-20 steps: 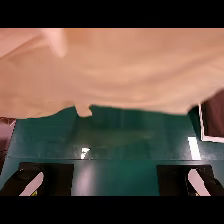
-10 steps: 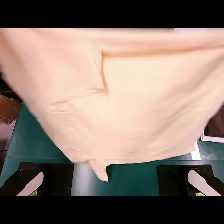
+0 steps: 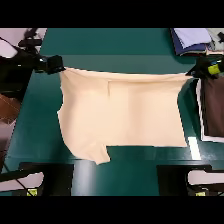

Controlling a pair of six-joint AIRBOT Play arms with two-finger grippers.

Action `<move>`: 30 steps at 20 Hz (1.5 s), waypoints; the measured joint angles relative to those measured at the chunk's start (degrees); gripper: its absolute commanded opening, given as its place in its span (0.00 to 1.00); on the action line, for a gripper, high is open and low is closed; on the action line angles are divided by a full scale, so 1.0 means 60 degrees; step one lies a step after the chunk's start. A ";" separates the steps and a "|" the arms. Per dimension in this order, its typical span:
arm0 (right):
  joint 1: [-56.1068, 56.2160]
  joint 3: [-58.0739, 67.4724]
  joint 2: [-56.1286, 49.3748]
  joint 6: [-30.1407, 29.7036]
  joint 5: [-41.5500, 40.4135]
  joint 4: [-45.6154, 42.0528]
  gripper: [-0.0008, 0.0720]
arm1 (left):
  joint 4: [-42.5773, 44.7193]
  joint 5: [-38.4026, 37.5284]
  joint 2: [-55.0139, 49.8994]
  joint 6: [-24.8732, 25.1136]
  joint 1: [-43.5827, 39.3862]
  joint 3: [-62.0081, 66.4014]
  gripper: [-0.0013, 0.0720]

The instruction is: Fold the shirts.

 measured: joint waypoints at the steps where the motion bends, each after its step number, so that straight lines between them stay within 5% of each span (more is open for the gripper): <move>1: 0.0022 0.0390 -0.0441 -0.0047 -0.0098 0.0025 0.03 | -0.0066 0.0321 -0.0299 0.0007 0.0000 0.0073 0.05; 5: 0.0029 0.1665 -0.1519 -0.0357 -0.0113 0.0025 0.03 | -0.0215 0.0838 -0.0871 0.0164 0.0000 0.0291 0.05; 8: 0.0073 0.1920 -0.1770 -0.0546 0.0357 -0.0313 0.03 | -0.0131 -0.0175 -0.1016 0.0408 0.0000 0.0171 0.05; 15: 0.0401 -0.0594 -0.1020 -0.0674 0.0259 -0.1169 0.03 | 0.0084 -0.1198 -0.1104 0.0568 0.0000 -0.1359 0.06; 16: 0.0419 -0.1045 -0.0831 -0.0678 0.0106 -0.1206 0.07 | 0.0098 -0.1246 -0.1104 0.0565 0.0000 -0.1483 0.41; 17: 0.0437 -0.1424 -0.0681 -0.0681 -0.0025 -0.1213 0.40 | 0.0095 -0.1242 -0.1104 0.0561 0.0000 -0.1574 0.76; 18: 0.0444 -0.1738 -0.0550 -0.0685 -0.0109 -0.1180 0.58 | 0.0084 -0.1279 -0.1104 0.0525 0.0004 -0.1650 0.71; 24: 0.0299 -0.2510 0.0506 -0.0736 0.0018 -0.1005 0.58 | 0.0539 -0.1825 -0.0182 0.0193 0.0004 -0.2153 0.67; 30: 0.0087 -0.2619 0.2251 -0.0761 0.0299 -0.0976 0.58 | 0.1151 -0.2353 0.3155 -0.0474 0.0007 -0.5734 0.67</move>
